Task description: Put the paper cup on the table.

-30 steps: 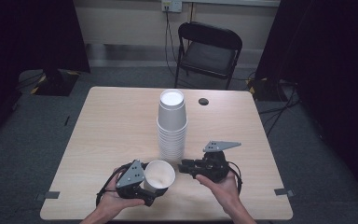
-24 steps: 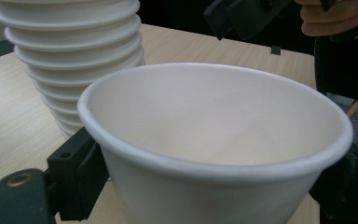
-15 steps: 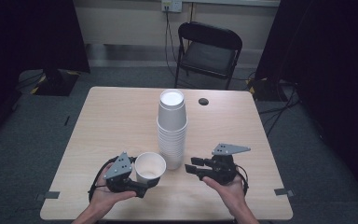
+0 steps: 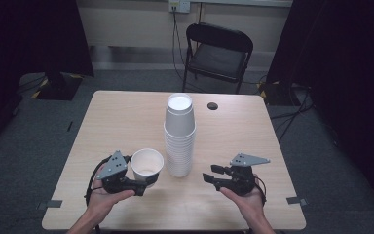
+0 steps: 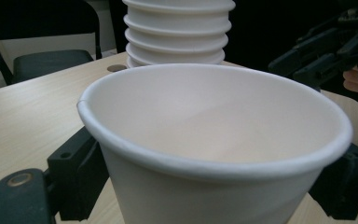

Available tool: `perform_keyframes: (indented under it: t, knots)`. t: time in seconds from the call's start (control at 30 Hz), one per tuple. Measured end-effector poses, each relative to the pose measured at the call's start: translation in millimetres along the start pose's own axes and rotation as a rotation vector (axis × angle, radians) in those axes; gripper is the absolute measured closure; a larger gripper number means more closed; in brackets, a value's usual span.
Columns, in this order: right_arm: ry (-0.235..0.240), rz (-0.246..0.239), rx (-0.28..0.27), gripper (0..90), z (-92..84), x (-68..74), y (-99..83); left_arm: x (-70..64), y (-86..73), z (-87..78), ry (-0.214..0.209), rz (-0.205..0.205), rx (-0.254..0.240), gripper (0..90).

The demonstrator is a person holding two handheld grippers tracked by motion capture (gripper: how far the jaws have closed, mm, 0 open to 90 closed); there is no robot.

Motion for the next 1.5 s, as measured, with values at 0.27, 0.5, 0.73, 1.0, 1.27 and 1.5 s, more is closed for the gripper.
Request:
perform_keyframes:
  t: [0.27,0.5,0.73,1.0,1.27,1.5]
  knots:
    - [-0.034,0.017,-0.005,45.2,-4.1,-9.1,-8.0,10.3,3.9,-4.8,0.041,-0.021,-0.016,12.7]
    - [-0.052,0.013,-0.004,43.4,-11.1,-10.0,-12.6,16.5,0.6,-6.8,0.050,-0.025,-0.016,12.7]
    - [-0.068,0.029,-0.017,43.1,-15.6,-16.3,-20.2,28.0,4.4,-4.5,0.089,-0.069,-0.032,12.7]
    - [-0.063,0.038,-0.014,43.4,-15.5,-18.3,-23.3,41.8,7.9,4.3,0.100,-0.081,-0.031,12.9]
    - [-0.066,0.053,-0.010,43.0,-12.0,-27.1,-24.9,60.4,10.6,15.0,0.167,-0.067,-0.029,12.7]
    - [-0.064,0.053,-0.003,42.8,-11.4,-27.8,-27.5,76.2,10.5,26.4,0.208,-0.083,-0.026,12.7]
Point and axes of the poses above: each handheld gripper's, and its own axes: z roughly forward along the jaws, y roughly out of its top, x roughly to its left, the point moved 2 cm from there along z, roughly forward along the jaws, and after that the axes turned 6 degrees about z, right-handed, at the moved point
